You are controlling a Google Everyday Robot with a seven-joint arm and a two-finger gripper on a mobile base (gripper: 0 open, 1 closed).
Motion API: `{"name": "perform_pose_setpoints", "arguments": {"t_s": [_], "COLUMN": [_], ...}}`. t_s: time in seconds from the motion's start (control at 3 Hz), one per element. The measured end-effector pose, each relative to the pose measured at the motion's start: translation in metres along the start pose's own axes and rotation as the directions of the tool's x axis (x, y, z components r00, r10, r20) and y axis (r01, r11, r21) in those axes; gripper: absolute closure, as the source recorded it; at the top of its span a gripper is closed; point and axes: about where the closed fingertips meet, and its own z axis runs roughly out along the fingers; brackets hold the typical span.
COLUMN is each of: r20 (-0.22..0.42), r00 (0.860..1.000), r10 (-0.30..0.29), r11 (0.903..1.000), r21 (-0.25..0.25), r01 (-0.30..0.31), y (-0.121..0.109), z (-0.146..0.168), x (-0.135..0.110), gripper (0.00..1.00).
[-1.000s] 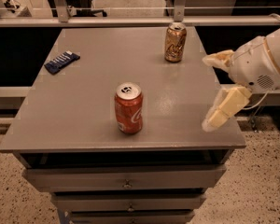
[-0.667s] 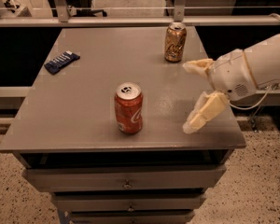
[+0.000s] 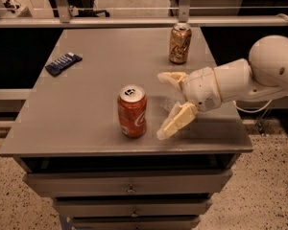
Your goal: Knock coke can over
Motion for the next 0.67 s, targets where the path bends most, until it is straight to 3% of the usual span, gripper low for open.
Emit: {"name": "perform_pose_setpoints", "arguments": {"t_s": [0.33,0.67], "r20": [0.081,0.143], "r00": [0.997,0.990], "r10": [0.000,0.004], "r11": [0.9997,0.9992], "r21": [-0.024,-0.041], "r01": [0.002,0.002], "y": [-0.013,-0.036], "z": [0.038,0.069], "x": [-0.020,-0.056], "gripper": [0.00,0.00]}}
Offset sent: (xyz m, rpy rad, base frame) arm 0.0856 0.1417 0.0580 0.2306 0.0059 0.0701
